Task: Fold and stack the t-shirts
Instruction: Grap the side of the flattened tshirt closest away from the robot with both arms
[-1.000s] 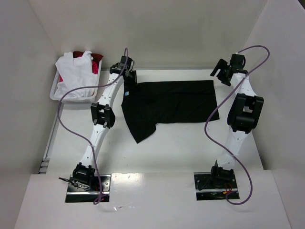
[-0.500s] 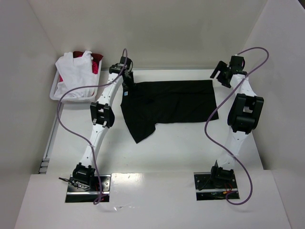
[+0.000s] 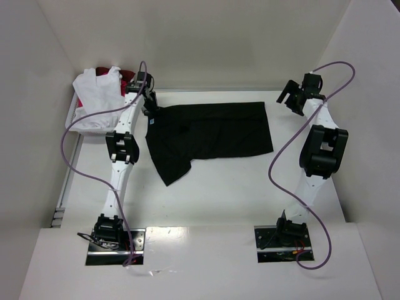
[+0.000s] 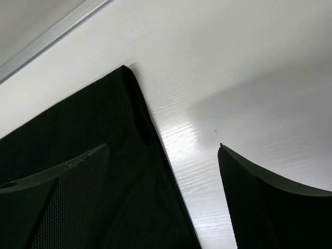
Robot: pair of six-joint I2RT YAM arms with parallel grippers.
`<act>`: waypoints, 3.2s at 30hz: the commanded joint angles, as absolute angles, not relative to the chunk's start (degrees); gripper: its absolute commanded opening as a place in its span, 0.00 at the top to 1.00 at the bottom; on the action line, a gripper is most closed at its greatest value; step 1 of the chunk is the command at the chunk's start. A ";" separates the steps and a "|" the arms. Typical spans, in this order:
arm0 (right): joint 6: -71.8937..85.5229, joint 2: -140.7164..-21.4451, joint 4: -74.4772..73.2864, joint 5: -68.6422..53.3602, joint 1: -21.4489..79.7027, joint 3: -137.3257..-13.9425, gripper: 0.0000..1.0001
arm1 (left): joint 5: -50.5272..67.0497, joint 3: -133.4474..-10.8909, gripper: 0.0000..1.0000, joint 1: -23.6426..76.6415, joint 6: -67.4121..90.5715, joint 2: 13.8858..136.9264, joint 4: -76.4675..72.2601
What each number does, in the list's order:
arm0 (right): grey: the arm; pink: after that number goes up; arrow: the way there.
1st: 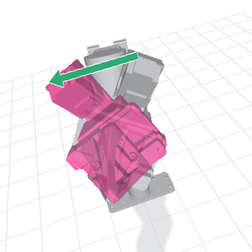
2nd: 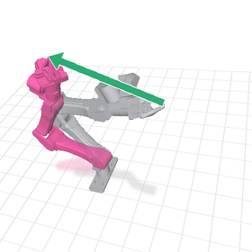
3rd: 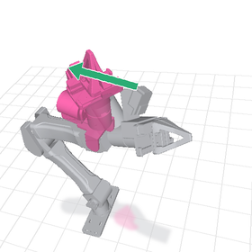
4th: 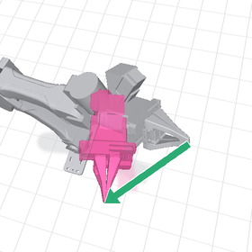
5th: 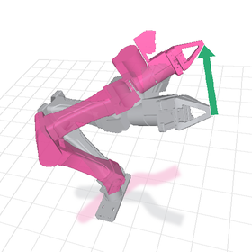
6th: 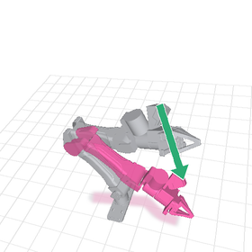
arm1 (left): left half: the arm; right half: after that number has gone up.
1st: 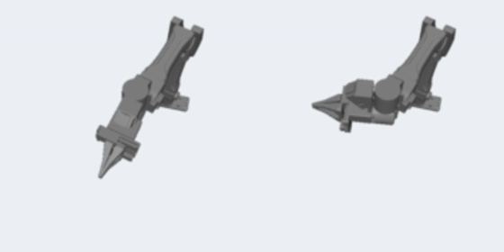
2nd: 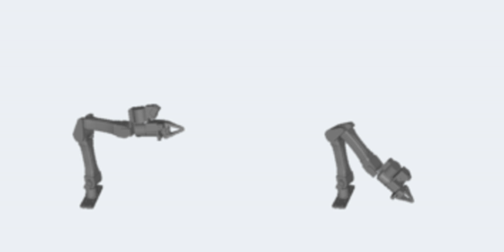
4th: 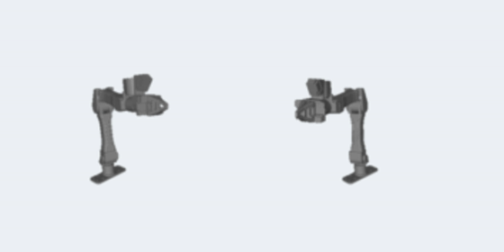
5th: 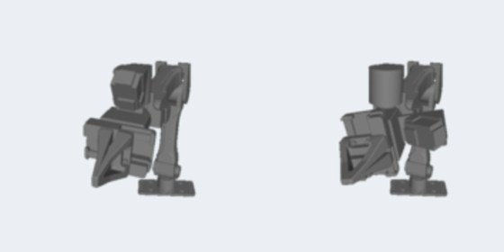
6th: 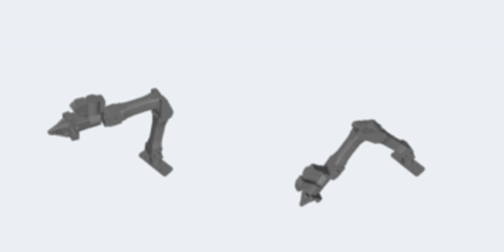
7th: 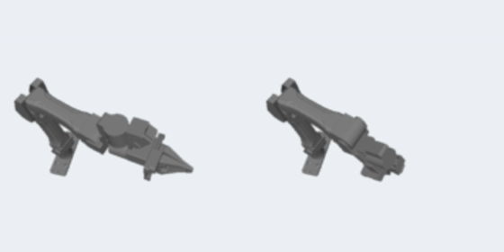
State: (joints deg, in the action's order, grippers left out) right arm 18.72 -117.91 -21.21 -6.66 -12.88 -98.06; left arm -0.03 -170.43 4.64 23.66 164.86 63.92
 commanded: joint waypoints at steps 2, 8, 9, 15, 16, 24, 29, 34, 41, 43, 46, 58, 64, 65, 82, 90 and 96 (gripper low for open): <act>17.93 -111.11 -18.72 -6.06 -12.57 -96.33 0.09 | 0.18 -169.80 0.56 5.36 20.66 162.08 66.88; 17.93 -108.11 -20.91 -8.79 -12.04 -93.26 0.06 | 0.70 -169.81 0.17 7.47 18.37 153.92 66.27; 17.93 -106.63 -20.92 -8.79 -12.04 -92.21 0.05 | 0.70 -169.28 0.14 8.08 18.37 152.50 66.79; 17.93 -99.68 -20.13 -8.79 -11.51 -83.42 0.00 | -1.23 -163.23 0.07 10.80 17.23 139.76 68.03; 17.93 -96.97 -20.13 -8.79 -11.51 -81.06 0.00 | -1.75 -160.60 0.06 11.85 17.23 137.92 68.03; 19.78 -85.44 -18.81 -10.63 -11.51 -72.34 0.00 | -7.71 -144.72 0.01 19.06 17.23 116.83 68.73; 20.91 -79.55 -17.58 -11.95 -11.51 -66.45 0.00 | -11.69 -115.11 0.01 21.71 21.69 92.55 55.42; 22.14 -75.68 -17.58 -8.62 -10.99 -63.03 0.00 | -6.43 -78.02 0.01 21.71 28.47 64.38 35.28; 24.51 -79.53 -21.00 -8.61 -10.99 -62.49 0.00 | -3.69 -52.85 0.01 20.65 36.55 48.87 27.94; 25.04 -80.32 -21.01 -8.61 -10.99 -61.88 0.00 | -3.69 -50.55 0.01 20.65 38.22 48.87 27.95; 26.27 -81.99 -21.01 -9.92 -10.99 -61.87 0.00 | -2.64 -47.03 0.01 20.65 39.55 51.85 27.95; 29.53 -86.48 -21.62 -10.11 -10.99 -60.12 0.00 | -1.93 -38.68 0.01 20.65 49.30 64.68 15.39; 30.67 -87.80 -22.15 -9.58 -10.99 -58.97 0.00 | -0.09 -39.90 0.06 21.18 50.10 75.48 12.04; 31.20 -87.80 -22.15 -8.88 -10.99 -58.28 0.00 | 0.52 -39.90 0.06 21.18 50.10 76.45 12.04; 32.34 -93.77 -18.64 -6.77 -6.77 -57.04 0.21 | 1.67 -41.75 0.14 21.18 49.57 83.49 9.14; 32.87 -96.06 -18.63 -2.91 -6.77 -57.05 0.42 | 2.29 -41.75 0.18 21.18 49.04 84.02 9.14; 33.40 -96.06 -18.63 -0.53 -6.77 -57.04 0.48 | 2.29 -41.75 0.20 21.18 48.52 84.55 9.14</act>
